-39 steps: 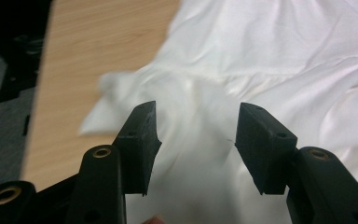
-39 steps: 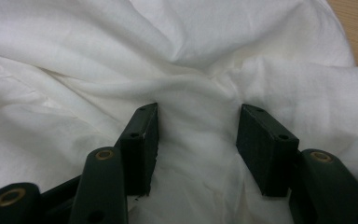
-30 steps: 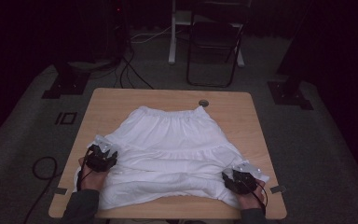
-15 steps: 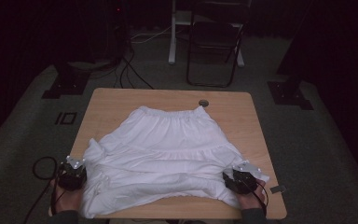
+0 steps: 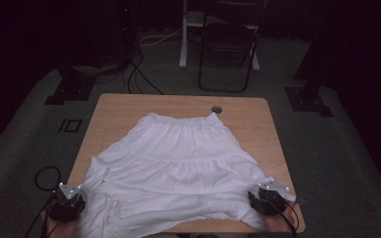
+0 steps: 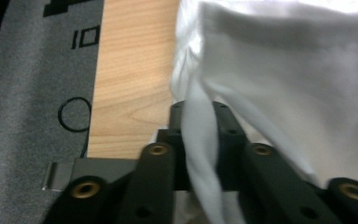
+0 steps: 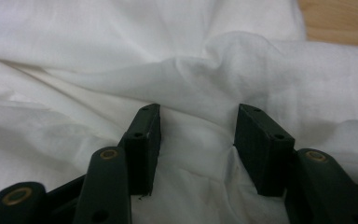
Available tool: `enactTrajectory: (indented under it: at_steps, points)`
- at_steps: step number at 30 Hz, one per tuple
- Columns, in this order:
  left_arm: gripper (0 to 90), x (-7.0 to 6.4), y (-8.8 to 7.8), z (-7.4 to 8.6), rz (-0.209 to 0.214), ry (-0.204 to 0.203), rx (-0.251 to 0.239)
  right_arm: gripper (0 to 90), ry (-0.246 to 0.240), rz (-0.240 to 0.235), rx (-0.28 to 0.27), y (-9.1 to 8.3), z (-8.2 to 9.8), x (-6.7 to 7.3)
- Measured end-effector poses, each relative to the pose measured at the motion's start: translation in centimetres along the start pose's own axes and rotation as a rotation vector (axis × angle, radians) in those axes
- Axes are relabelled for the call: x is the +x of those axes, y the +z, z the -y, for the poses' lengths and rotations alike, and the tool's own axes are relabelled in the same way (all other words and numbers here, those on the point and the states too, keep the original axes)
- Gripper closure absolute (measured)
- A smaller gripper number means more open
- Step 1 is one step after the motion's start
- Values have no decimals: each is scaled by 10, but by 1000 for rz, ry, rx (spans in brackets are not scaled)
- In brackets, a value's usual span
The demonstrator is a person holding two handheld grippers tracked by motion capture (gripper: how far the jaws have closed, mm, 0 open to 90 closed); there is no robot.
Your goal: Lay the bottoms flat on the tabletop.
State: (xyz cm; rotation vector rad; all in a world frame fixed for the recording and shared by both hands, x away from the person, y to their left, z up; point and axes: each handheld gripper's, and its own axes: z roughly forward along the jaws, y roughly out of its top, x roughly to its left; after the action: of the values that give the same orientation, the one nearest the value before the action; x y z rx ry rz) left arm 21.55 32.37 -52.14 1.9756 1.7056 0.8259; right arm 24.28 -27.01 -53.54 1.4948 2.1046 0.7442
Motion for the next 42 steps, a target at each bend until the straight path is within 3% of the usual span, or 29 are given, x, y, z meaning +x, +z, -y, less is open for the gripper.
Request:
enactTrajectory:
  at_steps: [2, 5, 8, 9, 12, 14, 15, 16, 17, 21, 23, 27, 33, 36, 42]
  points:
    - [679, 1, -3, -2, 3, -12, -22, 514, 2, 15, 6, -5, 4, -1]
    - [655, 2, -15, -12, 14, -27, -82, 513, 2, 28, 8, -9, 7, -2]
    - [622, -2, -29, -31, 26, -12, -149, 491, 11, 1, -64, -17, 1, -3]
    - [622, -4, -31, -36, 30, -6, -162, 491, 11, 1, -64, -17, 1, -3]
    - [611, -19, -34, -58, 51, 39, -204, 480, 2, -4, -106, -22, -13, -2]
    - [609, -31, -34, -72, 68, 61, -222, 473, -27, 4, -156, -27, -35, 3]
    - [609, -35, -33, -76, 78, 71, -227, 473, -27, 4, -156, -27, -35, 3]
    - [606, -48, -30, -88, 102, 99, -243, 462, -42, -5, -186, -29, -49, 7]
    - [604, -48, -30, -88, 102, 99, -243, 462, -42, -5, -186, -29, -49, 7]
    - [584, -73, -15, -107, 134, 165, -250, 441, -66, -27, -205, -19, -75, 11]
    - [569, -79, -1, -113, 150, 181, -248, 428, -61, -53, -181, -2, -85, 13]
    - [567, -84, 37, -116, 178, 177, -194, 412, -83, -53, -130, 27, -90, 18]
    - [565, -80, 79, -106, 173, 137, -108, 397, -81, -48, -65, 57, -82, 15]
    - [564, -76, 86, -99, 170, 126, -99, 393, -86, -60, -56, 63, -78, 12]
    - [543, -71, 86, -91, 214, 69, -114, 396, -92, -59, -59, 67, -72, 12]
